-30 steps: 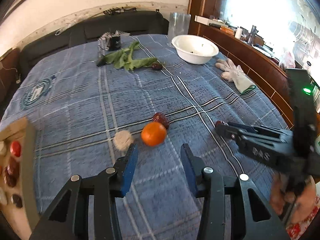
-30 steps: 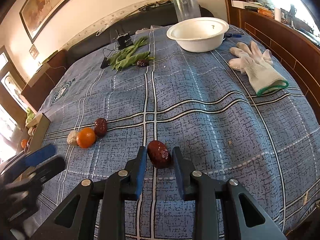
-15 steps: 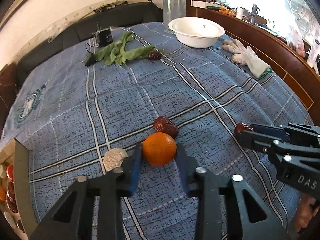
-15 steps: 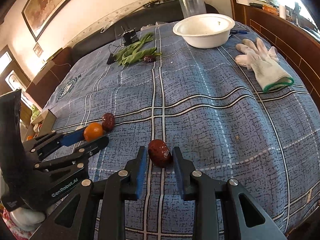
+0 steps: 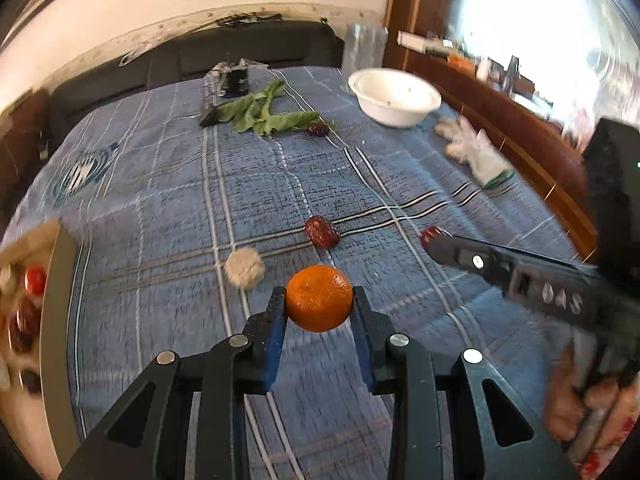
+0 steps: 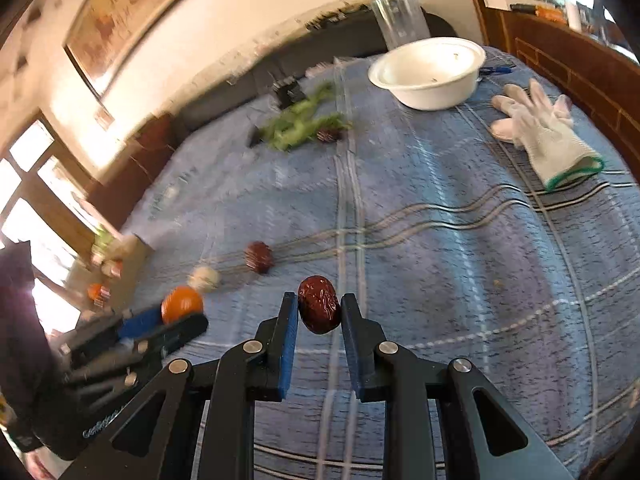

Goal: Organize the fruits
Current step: 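Carry the orange and red date into the box and open both tools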

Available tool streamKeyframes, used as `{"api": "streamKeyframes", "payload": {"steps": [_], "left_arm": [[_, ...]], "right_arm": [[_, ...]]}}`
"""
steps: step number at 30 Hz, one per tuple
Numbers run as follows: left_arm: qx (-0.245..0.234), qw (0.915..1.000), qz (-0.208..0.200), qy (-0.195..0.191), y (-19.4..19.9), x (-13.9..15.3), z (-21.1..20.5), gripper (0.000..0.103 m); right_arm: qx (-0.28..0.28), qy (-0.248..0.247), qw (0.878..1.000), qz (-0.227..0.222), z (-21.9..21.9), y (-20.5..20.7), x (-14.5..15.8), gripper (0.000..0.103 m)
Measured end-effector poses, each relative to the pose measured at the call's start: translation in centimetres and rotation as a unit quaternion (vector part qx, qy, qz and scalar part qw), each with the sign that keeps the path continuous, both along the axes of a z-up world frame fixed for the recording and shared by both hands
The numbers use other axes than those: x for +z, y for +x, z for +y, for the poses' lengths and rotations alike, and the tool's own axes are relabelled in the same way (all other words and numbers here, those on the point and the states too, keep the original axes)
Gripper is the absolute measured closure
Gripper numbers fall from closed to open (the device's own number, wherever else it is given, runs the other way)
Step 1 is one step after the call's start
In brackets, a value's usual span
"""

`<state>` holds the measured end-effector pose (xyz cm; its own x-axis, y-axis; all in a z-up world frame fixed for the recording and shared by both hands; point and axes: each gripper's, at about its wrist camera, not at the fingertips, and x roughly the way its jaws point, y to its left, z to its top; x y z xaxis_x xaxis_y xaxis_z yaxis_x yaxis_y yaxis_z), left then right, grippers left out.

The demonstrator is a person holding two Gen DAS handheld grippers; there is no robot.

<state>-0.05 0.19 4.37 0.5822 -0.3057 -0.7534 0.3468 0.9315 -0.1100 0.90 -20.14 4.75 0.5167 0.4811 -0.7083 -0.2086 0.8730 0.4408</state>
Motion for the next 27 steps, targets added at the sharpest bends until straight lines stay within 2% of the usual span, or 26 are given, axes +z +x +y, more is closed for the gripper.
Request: {"api": "streamKeyframes", "payload": {"steps": [3,8,12,16,22,27], "left_arm": [[0.026,0.9989,-0.001,-0.039,-2.2,0.9,2.7,0.073],[0.073,0.9952,-0.017,-0.063,-5.2,2.1,7.7,0.073],[0.131,0.9889,-0.028,-0.064,-7.4,2.5,13.3,0.073],[0.197,0.9781,-0.033,-0.058,-9.1,2.7,19.4,0.073],[0.269,0.9612,-0.032,-0.054,-10.8,2.9,26.9,0.072],[0.294,0.9521,-0.005,-0.083,-10.8,1.7,30.4,0.072]], "right_arm": [[0.005,0.025,0.999,-0.022,0.0,-0.4,0.7,0.079],[0.008,0.048,0.999,-0.020,0.3,-0.5,0.4,0.079],[0.007,0.046,0.999,-0.020,0.5,-0.7,0.2,0.079],[0.006,0.014,1.000,-0.024,1.8,-0.9,0.5,0.079],[0.049,0.019,0.998,-0.026,7.4,-2.5,2.1,0.079],[0.125,-0.003,0.992,-0.036,15.4,-3.6,3.5,0.079]]}}
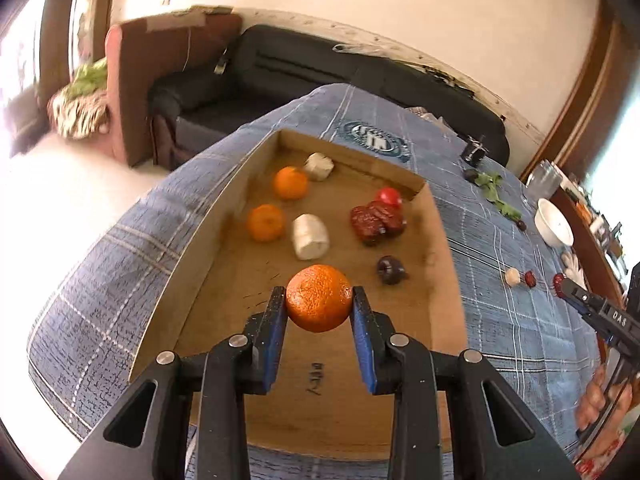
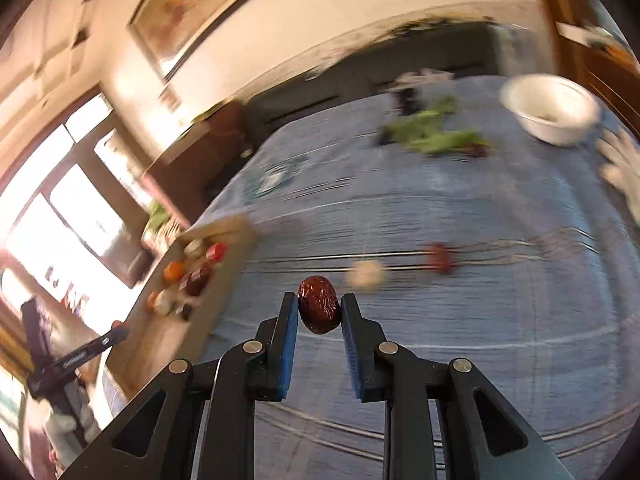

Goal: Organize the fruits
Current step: 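Carry the orange and red date into the box and open both tools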

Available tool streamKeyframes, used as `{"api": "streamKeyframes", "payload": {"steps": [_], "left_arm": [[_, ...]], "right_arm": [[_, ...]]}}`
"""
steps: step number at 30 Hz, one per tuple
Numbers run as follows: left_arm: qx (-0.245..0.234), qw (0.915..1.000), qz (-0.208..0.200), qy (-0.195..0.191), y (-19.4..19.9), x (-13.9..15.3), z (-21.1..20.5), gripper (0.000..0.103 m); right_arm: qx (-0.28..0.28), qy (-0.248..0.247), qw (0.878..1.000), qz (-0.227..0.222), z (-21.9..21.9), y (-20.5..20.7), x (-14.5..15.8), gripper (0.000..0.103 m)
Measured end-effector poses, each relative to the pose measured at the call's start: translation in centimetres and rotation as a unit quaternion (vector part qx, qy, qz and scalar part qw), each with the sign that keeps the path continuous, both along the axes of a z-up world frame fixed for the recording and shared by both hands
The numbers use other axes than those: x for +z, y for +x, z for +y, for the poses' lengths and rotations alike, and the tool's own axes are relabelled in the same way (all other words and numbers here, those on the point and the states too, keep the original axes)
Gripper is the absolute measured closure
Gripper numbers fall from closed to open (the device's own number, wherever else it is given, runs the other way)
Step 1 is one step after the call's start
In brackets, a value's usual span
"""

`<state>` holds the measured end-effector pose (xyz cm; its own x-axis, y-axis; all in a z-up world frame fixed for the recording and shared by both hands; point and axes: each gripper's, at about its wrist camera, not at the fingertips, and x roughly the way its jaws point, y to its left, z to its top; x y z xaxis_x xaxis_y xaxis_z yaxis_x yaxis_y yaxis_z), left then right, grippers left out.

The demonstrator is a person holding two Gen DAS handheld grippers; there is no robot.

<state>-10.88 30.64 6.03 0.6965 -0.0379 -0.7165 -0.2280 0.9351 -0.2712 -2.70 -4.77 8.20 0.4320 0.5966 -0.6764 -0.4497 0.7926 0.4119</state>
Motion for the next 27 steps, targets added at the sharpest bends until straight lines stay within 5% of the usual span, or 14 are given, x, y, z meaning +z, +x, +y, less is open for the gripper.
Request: {"api": "streamKeyframes", "payload": {"steps": [10,27], "left_arm": [[-0.010,0.9981,0.052,0.031,3.4,-1.4,1.3,0.072],[-0.010,0.9974,0.071,0.002,5.0,-3.3,2.9,0.072]], "right_arm": [[0.128,-0.053,0.990,-0.003,14.7,-2.6,-1.4,0.078],[0.168,-0.109,0.980,0.014,21.7,-4.1,-5.6,0.078]]}}
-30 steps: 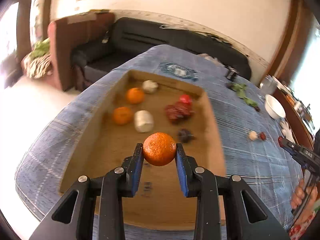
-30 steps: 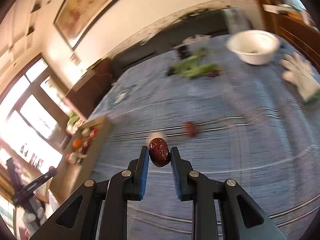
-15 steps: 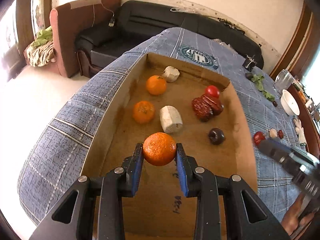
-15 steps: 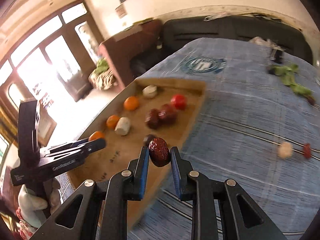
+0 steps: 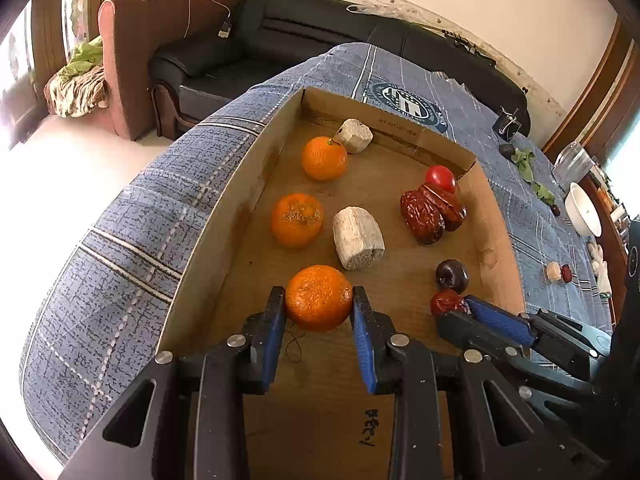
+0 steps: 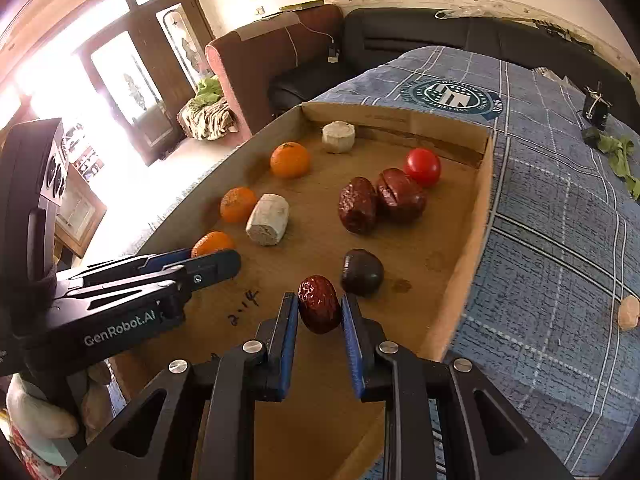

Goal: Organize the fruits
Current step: 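Carry the orange and red date into the box and open both tools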

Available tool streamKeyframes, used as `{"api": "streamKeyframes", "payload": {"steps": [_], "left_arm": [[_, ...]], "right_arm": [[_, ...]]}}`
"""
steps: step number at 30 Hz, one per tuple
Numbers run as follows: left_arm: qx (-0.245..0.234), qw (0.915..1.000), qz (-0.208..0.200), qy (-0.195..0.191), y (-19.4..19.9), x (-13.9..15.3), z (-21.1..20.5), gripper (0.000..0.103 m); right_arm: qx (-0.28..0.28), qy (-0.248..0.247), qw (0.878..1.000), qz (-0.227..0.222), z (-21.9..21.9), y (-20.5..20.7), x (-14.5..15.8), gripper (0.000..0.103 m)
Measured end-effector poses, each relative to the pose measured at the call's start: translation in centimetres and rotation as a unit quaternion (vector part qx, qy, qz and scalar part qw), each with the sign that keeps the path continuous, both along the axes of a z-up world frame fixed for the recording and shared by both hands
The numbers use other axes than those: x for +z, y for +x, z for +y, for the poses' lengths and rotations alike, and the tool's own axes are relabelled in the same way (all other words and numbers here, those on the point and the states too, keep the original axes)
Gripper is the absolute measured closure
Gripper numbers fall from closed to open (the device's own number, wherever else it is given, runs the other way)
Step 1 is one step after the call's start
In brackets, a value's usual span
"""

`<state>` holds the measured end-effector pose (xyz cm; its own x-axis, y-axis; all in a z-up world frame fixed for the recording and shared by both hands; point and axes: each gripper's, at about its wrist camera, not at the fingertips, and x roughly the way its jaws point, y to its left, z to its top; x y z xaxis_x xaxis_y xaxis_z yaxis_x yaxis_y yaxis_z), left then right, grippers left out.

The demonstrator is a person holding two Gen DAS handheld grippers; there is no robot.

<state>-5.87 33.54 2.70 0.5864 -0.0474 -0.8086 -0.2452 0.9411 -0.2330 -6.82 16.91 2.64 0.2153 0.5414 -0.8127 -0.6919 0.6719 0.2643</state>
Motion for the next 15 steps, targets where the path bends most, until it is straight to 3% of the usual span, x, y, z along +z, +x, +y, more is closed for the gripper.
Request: {"api": "streamKeyframes", "payload": {"steps": [9,12,14,15], "left_arm": [[0.010,0.9991,-0.021,-0.035,-2.0,1.3,1.3,0.070],[0.023,0.9981,-0.047,-0.034,-3.6,2.7,1.7,0.056],[0.030,0.9972,-0.063,-0.028,-4.6,3.5,1.7,0.036],[0.036,0.9965,-0.073,-0.018,-5.3,4.1,1.4,0.030]], "right_arm": [[0.004,-0.018,0.998,-0.055,0.2,-1.5,0.8,0.074],[-0.004,-0.002,0.998,-0.068,-0.6,-2.0,1.8,0.067],[-0.019,0.017,0.997,-0.073,-1.9,-2.4,2.8,0.060],[-0.030,0.026,0.996,-0.077,-2.7,-2.6,3.2,0.055]]}}
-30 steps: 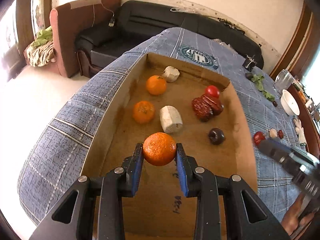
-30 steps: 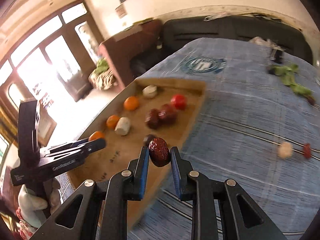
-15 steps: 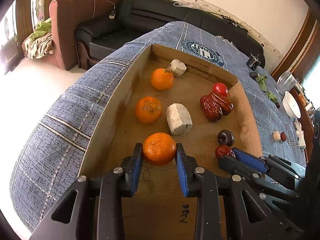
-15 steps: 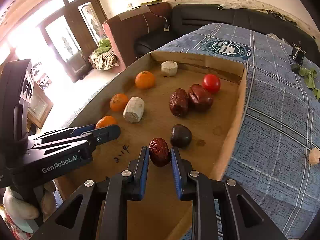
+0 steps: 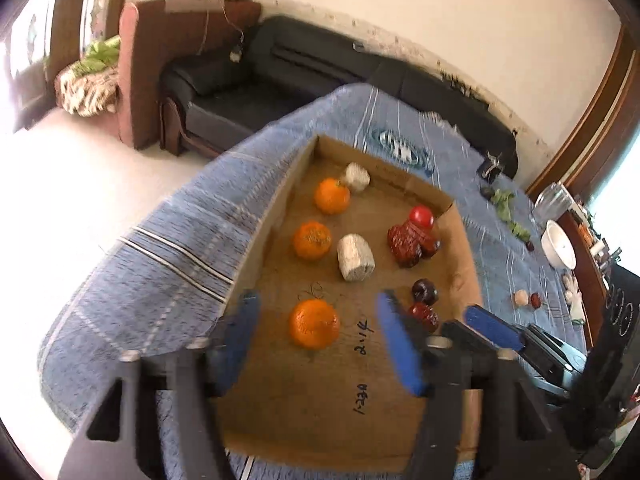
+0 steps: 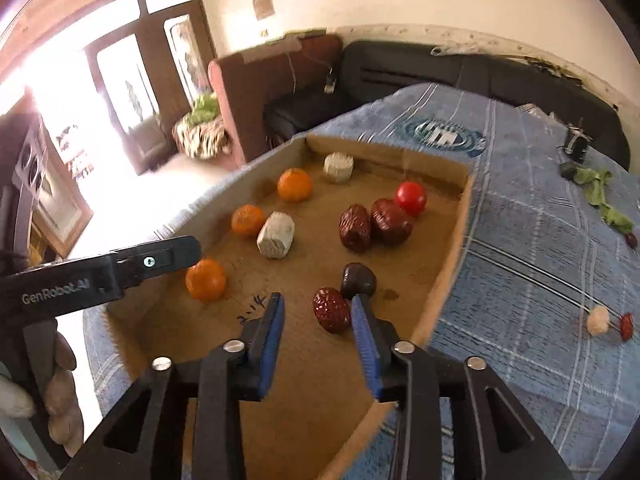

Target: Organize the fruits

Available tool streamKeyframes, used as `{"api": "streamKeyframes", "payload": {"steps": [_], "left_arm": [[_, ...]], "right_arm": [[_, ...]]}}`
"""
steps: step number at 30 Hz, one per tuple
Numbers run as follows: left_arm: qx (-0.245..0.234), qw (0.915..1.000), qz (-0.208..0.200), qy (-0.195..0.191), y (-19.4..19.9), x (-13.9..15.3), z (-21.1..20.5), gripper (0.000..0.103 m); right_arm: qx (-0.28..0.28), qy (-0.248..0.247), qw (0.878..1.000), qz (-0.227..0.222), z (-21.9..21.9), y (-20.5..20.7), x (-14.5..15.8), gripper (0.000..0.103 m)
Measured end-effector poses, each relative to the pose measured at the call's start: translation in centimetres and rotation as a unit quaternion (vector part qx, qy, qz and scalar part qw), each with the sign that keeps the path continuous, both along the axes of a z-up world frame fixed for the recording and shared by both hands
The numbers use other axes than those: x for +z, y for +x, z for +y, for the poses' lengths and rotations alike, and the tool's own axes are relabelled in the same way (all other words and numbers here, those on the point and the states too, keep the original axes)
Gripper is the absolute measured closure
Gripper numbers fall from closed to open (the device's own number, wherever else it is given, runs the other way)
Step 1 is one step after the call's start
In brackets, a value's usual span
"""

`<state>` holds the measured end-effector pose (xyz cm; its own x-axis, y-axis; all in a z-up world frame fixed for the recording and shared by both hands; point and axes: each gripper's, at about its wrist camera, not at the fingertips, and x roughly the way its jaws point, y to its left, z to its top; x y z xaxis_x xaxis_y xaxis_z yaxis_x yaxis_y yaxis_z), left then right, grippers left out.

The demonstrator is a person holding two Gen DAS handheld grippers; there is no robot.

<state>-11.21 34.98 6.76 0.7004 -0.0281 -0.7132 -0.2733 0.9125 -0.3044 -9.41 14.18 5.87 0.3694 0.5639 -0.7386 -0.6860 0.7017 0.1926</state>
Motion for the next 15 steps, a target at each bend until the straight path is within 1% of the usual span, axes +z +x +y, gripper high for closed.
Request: {"api": "streamKeyframes", "payload": {"steps": [1,2,5,6,8,10,11,12,15], "left_arm": [[0.005,1.0000,-0.005,0.007,-0.4,0.3,-0.2,0.022],[0.009,0.9998,-0.011,0.012,-0.8,0.6,-0.5,0.019],[0.001,0.9996,-0.027,0.004,-1.8,1.3,-1.9,0.019],[-0.002,0.9996,-0.028,0.002,-1.9,1.4,-2.4,0.019],[-0.010,0.9996,-0.024,0.010,-2.1,1.8,-3.9,0.019],[-0.020,0.9987,-0.028,0.037,-2.5,2.5,-5.9,0.019],[-0.023,0.9974,-0.032,0.061,-2.7,3.0,-7.0,0.019],[-0.025,0.9947,-0.039,0.091,-3.0,3.6,-8.4,0.019],[-0.028,0.9879,-0.058,0.142,-3.7,4.7,-11.0,0.019]], "right_arm": [[-0.011,0.007,1.000,-0.005,-0.8,-0.2,0.4,0.052],[-0.021,0.013,1.000,-0.009,-1.5,-0.4,0.6,0.048],[-0.060,0.035,0.997,-0.016,-4.4,-1.0,1.5,0.041],[-0.077,0.044,0.996,-0.014,-5.6,-1.2,1.7,0.039],[-0.099,0.055,0.993,-0.012,-7.4,-1.6,1.9,0.038],[-0.116,0.054,0.992,-0.019,-8.8,-1.9,2.2,0.037],[-0.126,0.048,0.990,-0.028,-9.5,-2.1,2.3,0.036],[-0.133,0.044,0.990,-0.034,-10.0,-2.2,2.4,0.035],[-0.150,0.041,0.987,-0.041,-11.4,-2.4,2.6,0.033]]}}
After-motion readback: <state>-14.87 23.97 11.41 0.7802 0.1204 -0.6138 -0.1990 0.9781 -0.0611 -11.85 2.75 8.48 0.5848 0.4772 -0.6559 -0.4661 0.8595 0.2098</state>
